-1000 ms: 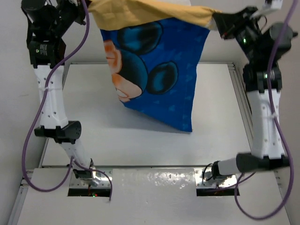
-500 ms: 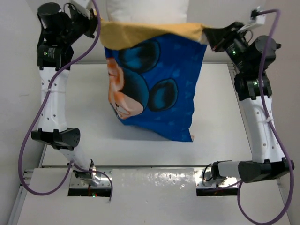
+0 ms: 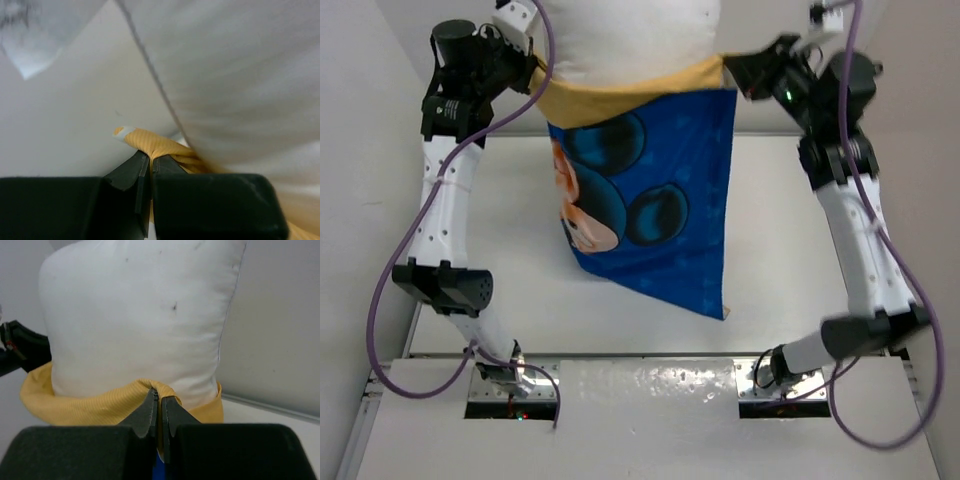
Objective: Put the pillow into the pillowcase
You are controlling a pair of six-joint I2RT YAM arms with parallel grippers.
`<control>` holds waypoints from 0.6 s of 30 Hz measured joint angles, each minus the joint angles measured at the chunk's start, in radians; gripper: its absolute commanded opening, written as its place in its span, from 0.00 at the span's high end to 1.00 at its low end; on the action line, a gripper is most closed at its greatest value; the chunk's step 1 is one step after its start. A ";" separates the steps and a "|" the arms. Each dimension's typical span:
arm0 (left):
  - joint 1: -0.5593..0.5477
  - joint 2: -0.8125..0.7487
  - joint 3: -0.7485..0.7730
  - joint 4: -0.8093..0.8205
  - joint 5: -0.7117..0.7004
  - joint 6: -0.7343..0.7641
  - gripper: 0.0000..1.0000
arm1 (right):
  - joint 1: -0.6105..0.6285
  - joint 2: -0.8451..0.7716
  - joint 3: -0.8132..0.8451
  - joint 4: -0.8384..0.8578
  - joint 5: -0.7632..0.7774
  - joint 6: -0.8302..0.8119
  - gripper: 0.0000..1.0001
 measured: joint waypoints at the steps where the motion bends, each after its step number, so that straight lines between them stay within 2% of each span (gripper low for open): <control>1: -0.005 0.039 0.051 -0.016 -0.010 0.003 1.00 | 0.000 0.074 0.120 -0.037 -0.005 0.001 1.00; 3: -0.007 0.188 0.311 -0.030 -0.028 0.003 1.00 | -0.013 0.283 0.450 -0.100 0.004 0.003 1.00; 4: -0.005 0.246 0.403 0.034 -0.046 0.004 1.00 | -0.027 0.368 0.599 -0.107 0.014 0.005 1.00; 5: 0.000 0.257 0.403 0.105 -0.065 0.008 1.00 | -0.048 0.422 0.694 -0.094 0.026 0.006 1.00; 6: 0.007 0.231 0.361 0.158 -0.081 0.011 1.00 | -0.073 0.417 0.677 -0.058 0.033 0.008 1.00; 8: 0.018 0.175 0.314 0.166 -0.076 0.011 1.00 | -0.111 0.234 0.381 0.037 0.053 0.015 1.00; 10: 0.006 0.069 0.193 0.166 -0.048 0.018 1.00 | -0.115 -0.010 -0.013 0.159 0.076 0.035 1.00; 11: -0.002 0.017 0.114 0.166 -0.046 0.023 1.00 | -0.105 -0.098 -0.138 0.171 0.084 0.043 1.00; 12: -0.010 -0.045 0.013 0.159 -0.046 0.035 1.00 | -0.095 -0.136 -0.188 0.179 0.078 0.053 1.00; 13: -0.015 -0.074 -0.035 0.123 -0.044 0.042 1.00 | -0.089 -0.142 -0.191 0.185 0.057 0.065 1.00; 14: -0.018 -0.065 -0.008 0.059 -0.037 0.043 1.00 | -0.085 -0.115 -0.161 0.176 0.024 0.079 1.00; 16: -0.012 0.073 0.235 -0.031 -0.021 0.013 1.00 | -0.083 0.025 0.053 0.072 -0.055 0.102 1.00; 17: 0.000 0.164 0.369 -0.021 -0.018 -0.002 1.00 | -0.086 0.131 0.208 0.005 -0.068 0.103 1.00; 18: 0.016 0.210 0.427 0.017 -0.025 -0.018 1.00 | -0.097 0.225 0.350 -0.013 -0.064 0.100 1.00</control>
